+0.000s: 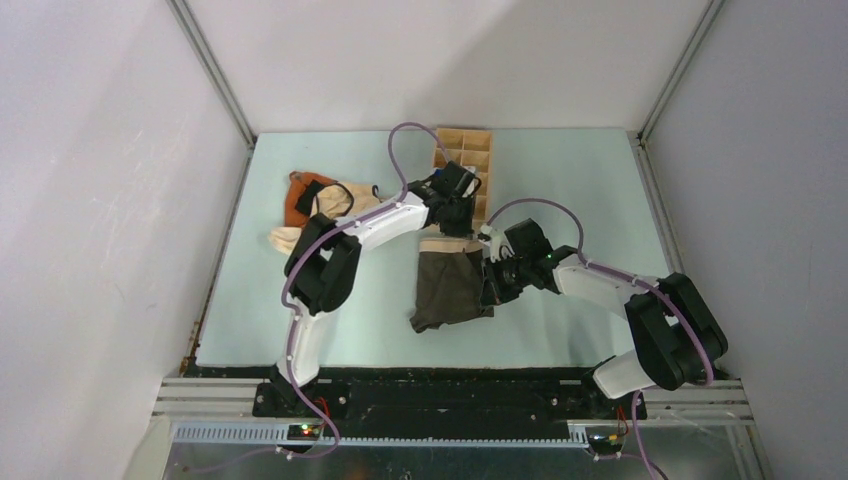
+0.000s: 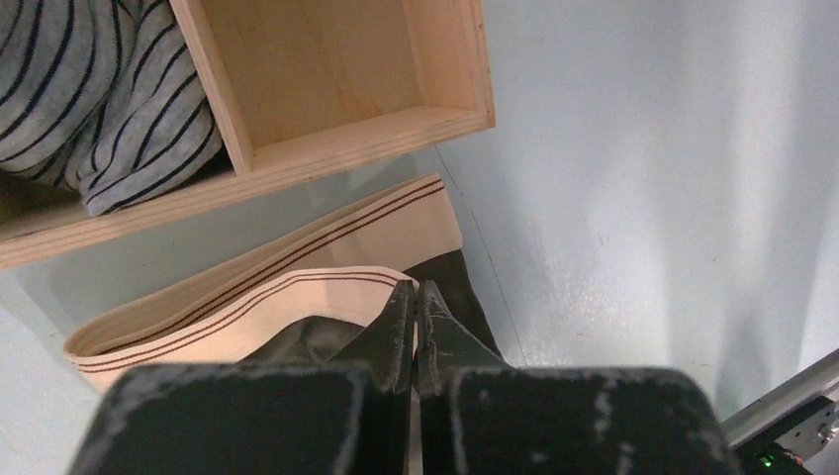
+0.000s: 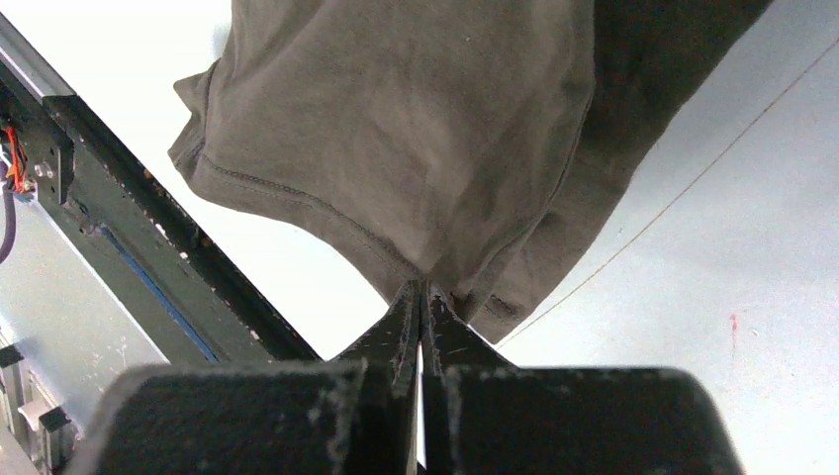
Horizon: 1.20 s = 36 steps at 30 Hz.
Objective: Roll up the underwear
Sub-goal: Fold the underwear at the center of the board.
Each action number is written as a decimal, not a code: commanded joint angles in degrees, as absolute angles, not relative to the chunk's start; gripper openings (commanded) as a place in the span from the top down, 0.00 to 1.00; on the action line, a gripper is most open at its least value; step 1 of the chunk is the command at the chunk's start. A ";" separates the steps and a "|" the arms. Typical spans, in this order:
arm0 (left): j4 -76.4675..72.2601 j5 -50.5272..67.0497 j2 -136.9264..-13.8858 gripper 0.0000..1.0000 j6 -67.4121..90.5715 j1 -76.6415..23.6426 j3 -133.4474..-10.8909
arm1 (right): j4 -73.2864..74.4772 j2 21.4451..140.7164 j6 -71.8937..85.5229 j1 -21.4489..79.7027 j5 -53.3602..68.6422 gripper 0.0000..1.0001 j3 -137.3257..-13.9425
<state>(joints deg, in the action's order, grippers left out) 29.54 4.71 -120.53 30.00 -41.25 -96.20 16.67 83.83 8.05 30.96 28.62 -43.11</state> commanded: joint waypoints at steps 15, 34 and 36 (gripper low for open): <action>28.53 1.76 -124.48 1.00 31.75 -43.36 -101.77 | 20.00 83.56 10.25 29.15 27.32 0.75 -43.24; 28.87 12.62 -105.73 0.30 16.09 -37.98 -92.10 | 25.37 91.94 17.86 13.96 32.55 0.30 -58.89; 29.46 12.66 -102.32 0.31 15.02 -36.43 -86.05 | 23.40 95.98 19.31 13.93 31.86 0.28 -62.04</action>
<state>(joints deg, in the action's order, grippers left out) 26.72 14.13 -111.61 20.91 -39.90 -94.56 28.91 89.14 15.62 13.72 31.44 -56.47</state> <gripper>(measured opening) 0.700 0.707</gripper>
